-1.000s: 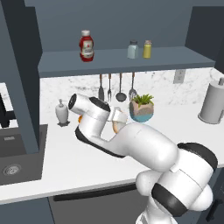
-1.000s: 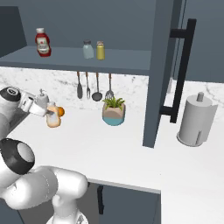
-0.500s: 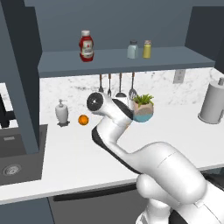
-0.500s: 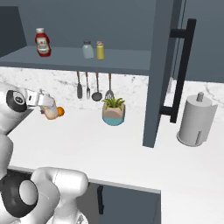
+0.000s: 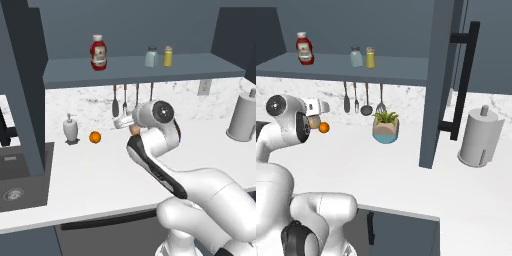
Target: Put the shaker and condiment bottle from the counter next to their counterparts in the cabinet.
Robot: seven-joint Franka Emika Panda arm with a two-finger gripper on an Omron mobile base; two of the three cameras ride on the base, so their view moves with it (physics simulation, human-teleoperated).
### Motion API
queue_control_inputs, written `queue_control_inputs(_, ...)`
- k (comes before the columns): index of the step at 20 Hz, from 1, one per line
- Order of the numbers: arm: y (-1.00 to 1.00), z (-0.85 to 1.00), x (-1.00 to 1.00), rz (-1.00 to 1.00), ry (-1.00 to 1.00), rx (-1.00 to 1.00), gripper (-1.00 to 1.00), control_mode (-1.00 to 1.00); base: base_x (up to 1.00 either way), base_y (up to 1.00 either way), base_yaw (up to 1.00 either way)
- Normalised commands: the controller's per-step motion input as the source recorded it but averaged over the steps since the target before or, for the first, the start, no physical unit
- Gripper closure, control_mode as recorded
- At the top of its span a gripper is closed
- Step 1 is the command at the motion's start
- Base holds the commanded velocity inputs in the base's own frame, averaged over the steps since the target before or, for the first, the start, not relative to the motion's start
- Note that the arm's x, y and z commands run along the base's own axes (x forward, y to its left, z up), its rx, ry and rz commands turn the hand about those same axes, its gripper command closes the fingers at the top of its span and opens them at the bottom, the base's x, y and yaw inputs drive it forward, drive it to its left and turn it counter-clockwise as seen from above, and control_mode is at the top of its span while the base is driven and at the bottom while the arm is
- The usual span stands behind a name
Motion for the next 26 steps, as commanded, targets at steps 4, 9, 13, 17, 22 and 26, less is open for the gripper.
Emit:
queue_control_inputs(4,0.00,0.52,0.00,0.45,-0.15,0.11,1.00,-1.00,0.00,0.00,0.00)
queue_control_inputs(9,0.00,0.26,0.00,0.24,-0.08,0.04,1.00,-1.00,0.00,0.00,0.00)
queue_control_inputs(13,0.00,-0.01,0.00,0.03,0.00,0.04,1.00,-1.00,0.00,0.00,0.00)
queue_control_inputs(17,0.03,0.63,-0.19,0.03,-0.13,-0.03,1.00,-1.00,0.00,0.00,0.00)
queue_control_inputs(22,0.18,0.99,-0.08,0.01,-0.20,-0.13,1.00,-1.00,0.00,0.00,0.00)
queue_control_inputs(26,0.24,1.00,0.00,0.00,-0.15,-0.13,1.00,-1.00,0.00,0.00,0.00)
